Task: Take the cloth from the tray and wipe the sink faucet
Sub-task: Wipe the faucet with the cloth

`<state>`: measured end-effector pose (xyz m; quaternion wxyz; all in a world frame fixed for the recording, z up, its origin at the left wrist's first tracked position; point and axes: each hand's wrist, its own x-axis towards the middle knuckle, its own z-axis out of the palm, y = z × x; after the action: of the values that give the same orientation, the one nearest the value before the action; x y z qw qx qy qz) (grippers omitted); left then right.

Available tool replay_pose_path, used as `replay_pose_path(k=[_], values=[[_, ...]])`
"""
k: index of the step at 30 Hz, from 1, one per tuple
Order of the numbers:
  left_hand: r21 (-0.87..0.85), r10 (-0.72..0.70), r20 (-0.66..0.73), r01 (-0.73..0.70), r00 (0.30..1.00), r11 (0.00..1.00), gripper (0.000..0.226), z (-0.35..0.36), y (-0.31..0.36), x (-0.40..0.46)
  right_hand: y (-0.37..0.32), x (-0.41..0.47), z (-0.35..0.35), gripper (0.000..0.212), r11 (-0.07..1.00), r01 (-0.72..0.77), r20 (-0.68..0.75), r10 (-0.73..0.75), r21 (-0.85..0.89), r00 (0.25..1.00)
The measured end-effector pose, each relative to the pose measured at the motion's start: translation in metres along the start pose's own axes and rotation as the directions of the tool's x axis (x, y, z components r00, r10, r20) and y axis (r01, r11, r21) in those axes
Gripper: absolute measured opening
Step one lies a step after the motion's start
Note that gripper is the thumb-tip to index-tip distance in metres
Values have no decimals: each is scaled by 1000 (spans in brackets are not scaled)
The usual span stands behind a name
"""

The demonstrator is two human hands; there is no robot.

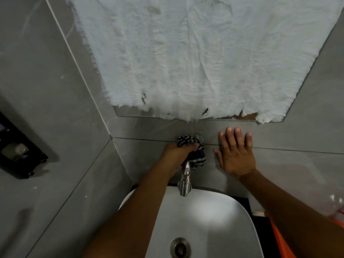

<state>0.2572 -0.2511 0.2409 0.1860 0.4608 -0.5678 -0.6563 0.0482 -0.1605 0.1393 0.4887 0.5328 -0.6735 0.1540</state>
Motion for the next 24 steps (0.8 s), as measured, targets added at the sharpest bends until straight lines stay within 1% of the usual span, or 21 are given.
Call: replay_pose_path(k=[1, 3, 4, 6, 7, 8, 9, 10, 11, 12, 13, 14, 15, 16, 17, 18, 19, 20, 21, 22, 24], values=[[11, 19, -26, -19, 999, 1000, 40, 0, -6, -2, -1, 0, -3, 75, 1000, -11, 29, 11, 7, 1000], [104, 79, -76, -71, 994, 992, 48, 1, -14, -9, -4, 3, -15, 73, 998, -44, 84, 41, 38, 996], [127, 91, -73, -82, 993, 989, 49, -1, -18, -15, -8, 6, -24, 71, 994, -79, 125, 69, 73, 990], [119, 98, -13, -96, 995, 988, 42, -10, -27, -29, -26, 9, -49, 66, 954, -230, 266, 175, 191, 948], [109, 119, 33, -122, 992, 987, 34, -15, -34, -38, -39, 9, -63, 62, 878, -377, 371, 258, 296, 892], [104, 156, 73, -164, 985, 981, 24, -19, -43, -48, -55, 8, -80, 63, 700, -569, 507, 334, 432, 795], [115, 202, 101, -214, 974, 970, 16, -20, -52, -57, -72, 8, -99, 68, 400, -745, 645, 378, 534, 664], [142, 241, 107, -255, 965, 956, 11, -20, -63, -64, -90, 7, -119, 70, 37, -837, 773, 363, 546, 521], [194, 273, 89, -285, 958, 939, 9, -19, -75, -71, -104, 4, -135, 67, -239, -843, 864, 291, 481, 410], [285, 288, 38, -286, 957, 915, 10, -17, -87, -77, -116, -1, -145, 66, -389, -826, 913, 200, 407, 356], [374, 286, -37, -252, 957, 892, 11, -15, -98, -83, -125, -9, -152, 65, -402, -837, 928, 128, 370, 349], [417, 269, -102, -205, 958, 886, 12, -14, -109, -87, -131, -16, -157, 64, -360, -860, 931, 89, 362, 354], [400, 240, -126, -172, 963, 900, 11, -14, -120, -92, -134, -22, -162, 60, -304, -881, 931, 78, 362, 356], [308, 198, -106, -157, 975, 938, 11, -15, -131, -96, -135, -28, -164, 53, -254, -899, 934, 93, 357, 344], [125, 130, -62, -121, 990, 985, 15, -15, -141, -99, -134, -35, -163, 44, -219, -913, 938, 120, 345, 326], [-136, 38, -6, -38, 999, 990, 19, -17, -150, -101, -130, -41, -163, 36, -207, -923, 944, 138, 323, 300], [-402, -63, 58, 82, 996, 912, 23, -17, -158, -100, -124, -47, -165, 30, -225, -929, 953, 147, 295, 267], [-599, -158, 137, 209, 978, 773, 27, -16, -165, -97, -117, -54, -167, 27, -275, -924, 960, 156, 267, 231], [-691, -223, 222, 314, 949, 651, 32, -11, -172, -95, -109, -61, -170, 26, -329, -912, 965, 167, 246, 201], [-700, -264, 285, 389, 921, 600, 38, -3, -176, -91, -98, -69, -174, 28, -378, -895, 967, 181, 234, 176], [-628, -302, 362, 470, 882, 621, 48, 26, -177, -83, -74, -85, -185, 33, -454, -859, 963, 224, 238, 149]])
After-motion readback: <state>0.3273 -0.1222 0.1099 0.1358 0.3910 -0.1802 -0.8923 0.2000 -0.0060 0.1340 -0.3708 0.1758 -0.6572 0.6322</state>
